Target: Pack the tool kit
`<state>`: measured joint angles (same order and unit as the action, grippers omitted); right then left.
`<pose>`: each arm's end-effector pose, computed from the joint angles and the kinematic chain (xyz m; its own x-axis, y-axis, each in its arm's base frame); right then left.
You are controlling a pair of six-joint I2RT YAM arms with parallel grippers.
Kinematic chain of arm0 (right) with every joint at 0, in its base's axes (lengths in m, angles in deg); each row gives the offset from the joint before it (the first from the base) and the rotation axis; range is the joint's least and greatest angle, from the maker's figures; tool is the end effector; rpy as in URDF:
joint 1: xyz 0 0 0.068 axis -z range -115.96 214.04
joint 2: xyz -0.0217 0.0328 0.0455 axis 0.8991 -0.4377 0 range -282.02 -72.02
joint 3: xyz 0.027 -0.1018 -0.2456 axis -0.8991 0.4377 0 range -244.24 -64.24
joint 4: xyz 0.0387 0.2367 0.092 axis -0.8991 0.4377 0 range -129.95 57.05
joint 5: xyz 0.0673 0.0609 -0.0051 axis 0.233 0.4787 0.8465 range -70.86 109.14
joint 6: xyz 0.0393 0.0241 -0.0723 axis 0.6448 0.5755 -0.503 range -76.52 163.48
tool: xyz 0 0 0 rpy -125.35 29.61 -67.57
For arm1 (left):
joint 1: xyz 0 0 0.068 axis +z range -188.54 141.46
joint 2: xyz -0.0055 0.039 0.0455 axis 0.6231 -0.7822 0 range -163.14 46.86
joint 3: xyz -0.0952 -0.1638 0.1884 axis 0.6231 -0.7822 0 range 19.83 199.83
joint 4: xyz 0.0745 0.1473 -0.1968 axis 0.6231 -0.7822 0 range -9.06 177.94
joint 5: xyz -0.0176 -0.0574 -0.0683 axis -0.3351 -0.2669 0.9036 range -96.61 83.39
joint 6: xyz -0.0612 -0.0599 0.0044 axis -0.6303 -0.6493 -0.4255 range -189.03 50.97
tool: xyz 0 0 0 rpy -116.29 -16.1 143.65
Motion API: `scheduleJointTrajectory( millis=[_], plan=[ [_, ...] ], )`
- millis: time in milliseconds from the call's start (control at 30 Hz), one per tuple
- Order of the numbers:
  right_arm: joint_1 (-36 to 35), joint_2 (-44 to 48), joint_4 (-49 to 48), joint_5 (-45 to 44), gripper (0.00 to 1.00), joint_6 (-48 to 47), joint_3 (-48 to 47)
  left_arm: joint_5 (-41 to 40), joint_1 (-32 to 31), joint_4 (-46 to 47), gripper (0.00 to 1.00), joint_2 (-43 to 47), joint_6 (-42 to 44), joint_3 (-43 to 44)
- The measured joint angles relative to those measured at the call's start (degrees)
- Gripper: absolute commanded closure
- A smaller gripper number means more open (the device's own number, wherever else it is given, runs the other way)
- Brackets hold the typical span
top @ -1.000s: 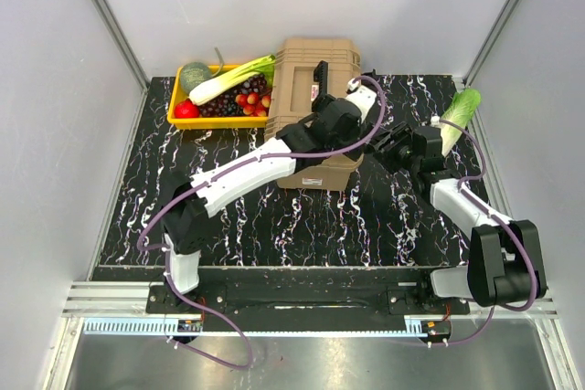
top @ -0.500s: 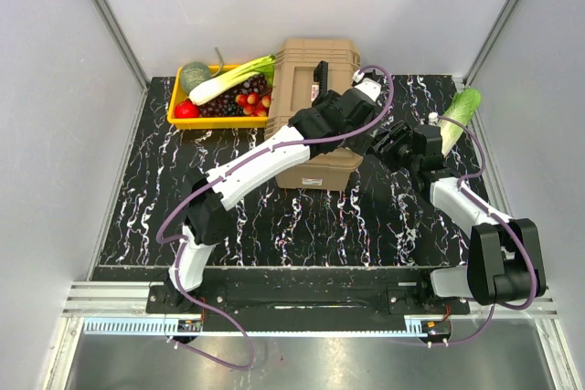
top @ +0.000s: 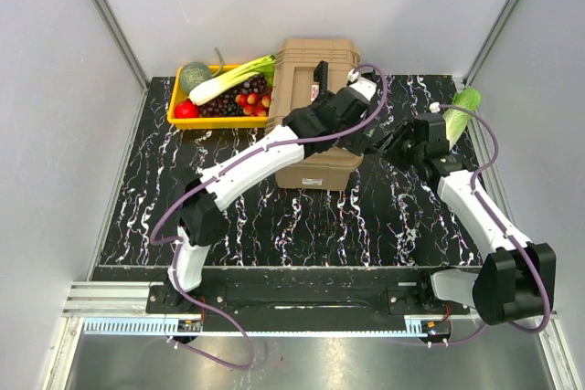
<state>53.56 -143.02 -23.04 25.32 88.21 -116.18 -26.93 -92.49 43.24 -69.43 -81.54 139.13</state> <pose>0.2967 0.0631 0.2484 -0.5980 0.6009 -0.5304 0.2171 0.7585 0.6145 0.3032 -0.3720 0.3210 -0.5133 0.3601 -0.7790 0.5064 0.8599 0.0638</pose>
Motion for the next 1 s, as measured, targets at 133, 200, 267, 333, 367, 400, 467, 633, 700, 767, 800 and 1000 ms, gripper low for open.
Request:
scheduleJointTrajectory(
  millis=[133, 200, 267, 333, 367, 400, 467, 633, 700, 767, 800, 1000],
  plan=[
    [0.0, 0.1, 7.2, -4.0, 0.7, -3.1, -5.5, 2.3, 0.8, -0.9, 0.01, 1.4, 0.1, -0.6],
    [0.0, -0.3, 10.4, -6.3, 0.77, -4.9, -8.5, 3.1, 1.4, -2.1, 0.01, 2.6, 0.2, -1.1],
    [0.0, -1.7, 12.8, -8.0, 0.85, -6.5, -11.6, 4.5, 1.7, -3.5, 0.01, 4.3, 0.0, -1.9],
    [0.0, -3.9, 14.1, -9.1, 0.93, -8.2, -14.2, 5.1, 1.7, -5.1, 0.01, 6.5, 0.0, -3.3],
    [0.0, -5.7, 15.4, -9.9, 0.96, -9.1, -16.0, 5.2, 1.7, -5.8, 0.01, 7.6, 0.0, -4.1],
    [0.0, -7.1, 16.0, -10.2, 0.99, -10.0, -17.2, 5.3, 1.8, -6.3, 0.01, 8.9, 0.0, -4.9],
    [0.0, -11.1, 17.8, -11.3, 1.0, -11.8, -20.2, 5.4, 2.1, -6.5, 0.01, 11.6, 0.0, -6.7],
    [0.0, -18.4, 21.1, -12.2, 1.0, -14.9, -24.9, 5.4, 6.2, -6.1, 0.01, 18.3, -1.6, -11.6],
    [0.0, -20.4, 22.1, -12.2, 1.0, -15.7, -26.1, 5.6, 9.1, -5.5, 0.01, 21.3, -2.6, -14.8],
    [-0.2, -22.2, 23.1, -12.2, 1.0, -16.5, -27.4, 6.3, 12.3, -4.9, 0.01, 23.8, -3.8, -18.4],
    [-0.3, -23.1, 23.5, -12.2, 1.0, -16.9, -28.1, 7.0, 14.1, -4.8, 0.01, 24.9, -4.4, -20.2],
    [-2.1, -27.2, 25.6, -12.1, 1.0, -19.0, -31.2, 14.6, 23.6, -3.3, 0.01, 26.4, -8.1, -28.0]
  ],
)
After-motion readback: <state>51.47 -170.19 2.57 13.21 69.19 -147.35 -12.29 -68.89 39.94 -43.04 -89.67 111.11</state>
